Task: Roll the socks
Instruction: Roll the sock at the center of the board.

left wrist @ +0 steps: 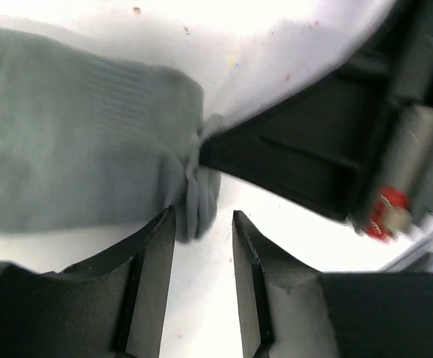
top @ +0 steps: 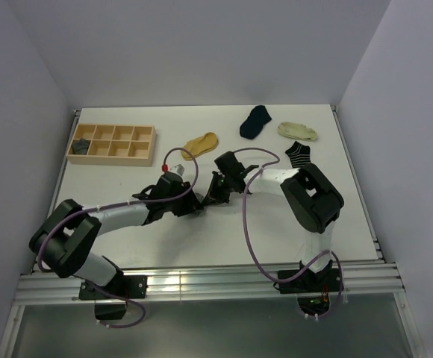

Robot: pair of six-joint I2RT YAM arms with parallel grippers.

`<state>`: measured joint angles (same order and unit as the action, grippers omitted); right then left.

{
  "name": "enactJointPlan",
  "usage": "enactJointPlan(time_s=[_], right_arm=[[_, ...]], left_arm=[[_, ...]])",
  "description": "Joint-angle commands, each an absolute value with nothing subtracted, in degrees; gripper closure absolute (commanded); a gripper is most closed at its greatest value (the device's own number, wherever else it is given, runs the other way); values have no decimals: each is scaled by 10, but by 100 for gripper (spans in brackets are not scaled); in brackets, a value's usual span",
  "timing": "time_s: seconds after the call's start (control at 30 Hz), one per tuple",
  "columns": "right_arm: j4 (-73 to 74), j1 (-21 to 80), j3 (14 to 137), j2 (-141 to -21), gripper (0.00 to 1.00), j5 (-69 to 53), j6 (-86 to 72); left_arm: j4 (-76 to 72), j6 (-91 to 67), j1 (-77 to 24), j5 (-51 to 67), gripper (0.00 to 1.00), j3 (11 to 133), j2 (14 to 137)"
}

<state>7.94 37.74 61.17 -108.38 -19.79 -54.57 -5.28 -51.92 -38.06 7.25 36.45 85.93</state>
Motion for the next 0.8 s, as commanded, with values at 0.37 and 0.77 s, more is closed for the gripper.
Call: enactJointPlan(time_s=[0.37,0.77], right_arm=[[154,381,643,-1116,96,-164,-526],[159,380,645,-1128,96,-185,-526]], left_arm=[[22,-319,-598,-296,59,464,850],[17,-251,-631,-388,59,478,925]])
